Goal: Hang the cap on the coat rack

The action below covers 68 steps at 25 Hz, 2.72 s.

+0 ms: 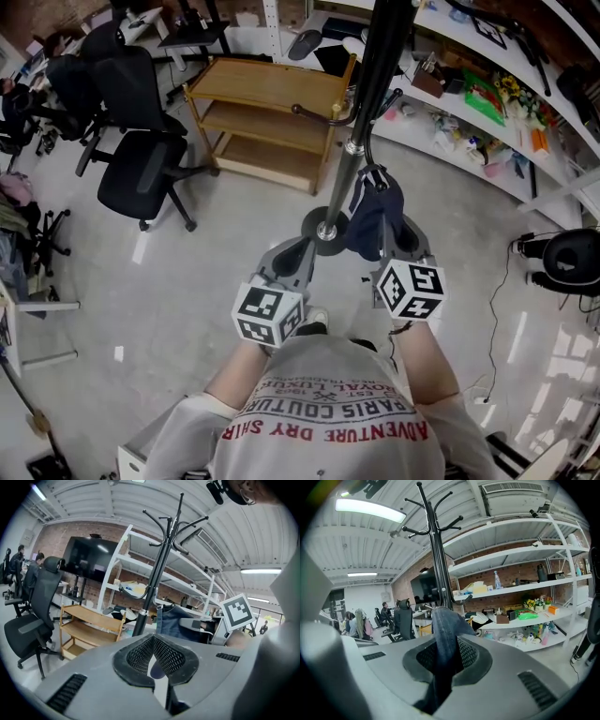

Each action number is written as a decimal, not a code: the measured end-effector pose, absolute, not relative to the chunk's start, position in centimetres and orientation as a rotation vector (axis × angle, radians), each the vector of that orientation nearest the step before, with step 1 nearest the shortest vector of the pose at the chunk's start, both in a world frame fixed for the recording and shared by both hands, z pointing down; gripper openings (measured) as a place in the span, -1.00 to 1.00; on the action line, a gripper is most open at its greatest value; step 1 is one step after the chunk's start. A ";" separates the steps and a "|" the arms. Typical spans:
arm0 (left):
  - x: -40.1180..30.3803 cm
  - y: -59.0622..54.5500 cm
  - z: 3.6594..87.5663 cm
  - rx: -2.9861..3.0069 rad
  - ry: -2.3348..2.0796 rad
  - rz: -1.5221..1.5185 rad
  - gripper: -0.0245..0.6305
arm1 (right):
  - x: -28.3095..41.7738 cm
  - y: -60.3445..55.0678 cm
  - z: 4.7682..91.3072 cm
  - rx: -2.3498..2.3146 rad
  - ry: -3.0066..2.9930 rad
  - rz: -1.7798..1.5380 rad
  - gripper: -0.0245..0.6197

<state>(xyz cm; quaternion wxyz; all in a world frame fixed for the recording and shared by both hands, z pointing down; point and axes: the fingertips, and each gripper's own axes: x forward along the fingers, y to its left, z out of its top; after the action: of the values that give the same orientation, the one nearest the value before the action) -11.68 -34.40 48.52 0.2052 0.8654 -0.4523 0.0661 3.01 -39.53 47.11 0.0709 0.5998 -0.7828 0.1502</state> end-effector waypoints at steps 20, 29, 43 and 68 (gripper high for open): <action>-12.9 -36.5 51.1 2.361 -1.286 0.223 -0.91 | 0.8 -45.7 53.8 1.723 -2.289 0.487 -0.83; -13.0 -35.9 52.2 2.338 -1.293 0.253 -0.91 | -0.2 -45.5 56.2 1.586 -2.295 0.451 -0.83; -9.9 -32.7 50.2 2.362 -1.301 0.235 -0.91 | 2.5 -41.4 48.7 1.624 -2.444 0.406 -0.35; -4.9 -22.5 40.1 2.453 -1.523 0.102 -0.91 | 7.7 -23.8 38.6 1.659 -2.607 0.217 -0.87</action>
<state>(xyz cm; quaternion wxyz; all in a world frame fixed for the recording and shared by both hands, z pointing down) -4.86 -22.47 40.07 0.1259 0.8424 -0.5228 0.0350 7.68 -23.82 38.59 0.0220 0.5355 -0.8413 0.0702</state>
